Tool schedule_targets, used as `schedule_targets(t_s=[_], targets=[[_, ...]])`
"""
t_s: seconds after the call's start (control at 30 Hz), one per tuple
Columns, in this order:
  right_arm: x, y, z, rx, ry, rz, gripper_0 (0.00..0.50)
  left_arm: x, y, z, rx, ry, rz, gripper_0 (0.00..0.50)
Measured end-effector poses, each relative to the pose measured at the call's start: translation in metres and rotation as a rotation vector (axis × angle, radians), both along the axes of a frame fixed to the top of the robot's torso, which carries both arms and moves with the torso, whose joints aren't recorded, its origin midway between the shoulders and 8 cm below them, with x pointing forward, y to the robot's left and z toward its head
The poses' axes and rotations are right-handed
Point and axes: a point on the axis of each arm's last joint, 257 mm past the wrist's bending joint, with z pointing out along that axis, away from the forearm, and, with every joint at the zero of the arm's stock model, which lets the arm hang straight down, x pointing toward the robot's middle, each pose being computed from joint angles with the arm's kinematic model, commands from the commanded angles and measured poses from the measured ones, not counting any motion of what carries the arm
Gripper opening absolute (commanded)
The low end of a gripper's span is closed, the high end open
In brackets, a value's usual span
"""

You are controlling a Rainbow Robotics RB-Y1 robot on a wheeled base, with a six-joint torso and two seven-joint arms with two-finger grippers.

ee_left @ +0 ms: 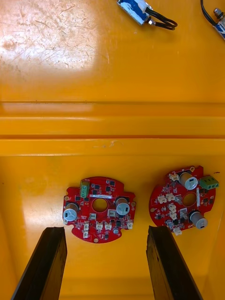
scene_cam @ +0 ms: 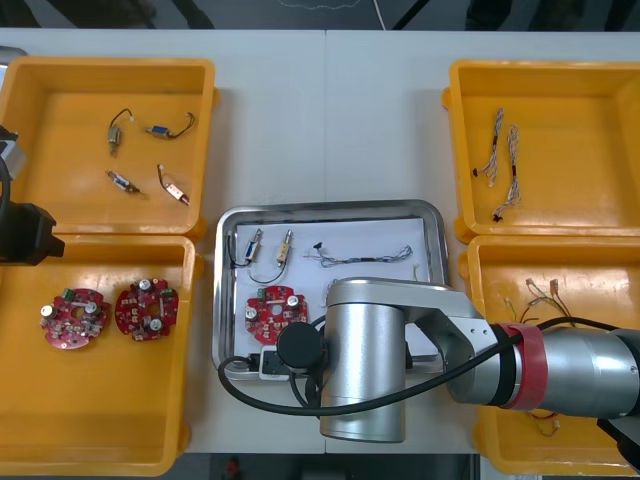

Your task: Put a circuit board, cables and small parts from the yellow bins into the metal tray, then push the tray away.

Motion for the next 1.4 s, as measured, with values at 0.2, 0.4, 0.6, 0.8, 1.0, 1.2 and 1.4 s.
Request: schedule_targets(t_s=[0.2,0.4,0.6,0.8,1.0,1.2,1.4], targets=[[0.000,0.001,0.000,0.001,0.000,0.001,0.000,0.000,0.000,0.000,0.000,0.000,0.000,0.500],[0.003,0.003,0.004,0.003,-0.011,0.007,0.000,0.000,0.000,0.000,0.000,0.000,0.000,0.500],[0.014,0.007,0.014,0.004,-0.043,0.019,0.000,0.000,0.000,0.000,0.000,0.000,0.000,0.500],[0.029,0.013,0.029,0.008,-0.088,0.035,0.000,0.000,0.000,0.000,0.000,0.000,0.000,0.500],[0.052,0.013,0.040,-0.002,-0.132,0.025,0.000,0.000,0.000,0.000,0.000,0.000,0.000,0.500],[0.072,0.012,0.049,-0.011,-0.168,0.015,0.000,0.000,0.000,0.000,0.000,0.000,0.000,0.500],[0.088,0.015,0.062,-0.012,-0.208,0.015,0.000,0.000,0.000,0.000,0.000,0.000,0.000,0.500]])
